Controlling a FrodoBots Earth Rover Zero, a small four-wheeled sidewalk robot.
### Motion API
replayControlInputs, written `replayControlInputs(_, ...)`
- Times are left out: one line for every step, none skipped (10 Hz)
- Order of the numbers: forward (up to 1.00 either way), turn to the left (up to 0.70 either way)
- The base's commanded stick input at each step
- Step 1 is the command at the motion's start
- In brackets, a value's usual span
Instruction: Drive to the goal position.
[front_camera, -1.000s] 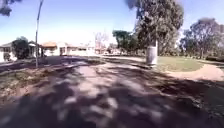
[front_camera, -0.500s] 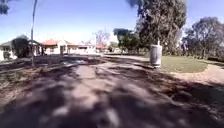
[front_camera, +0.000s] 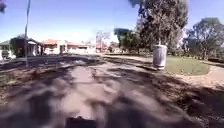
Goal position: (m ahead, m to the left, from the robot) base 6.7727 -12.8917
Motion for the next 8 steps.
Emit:
replayControlInputs(0.70, 0.00)
replayControlInputs(0.67, -0.40)
replayControlInputs(0.63, -0.48)
replayControlInputs(0.60, -0.55)
replayControlInputs(0.00, -0.17)
replayControlInputs(0.00, -0.10)
replayControlInputs(0.00, -0.03)
replayControlInputs(0.00, 0.00)
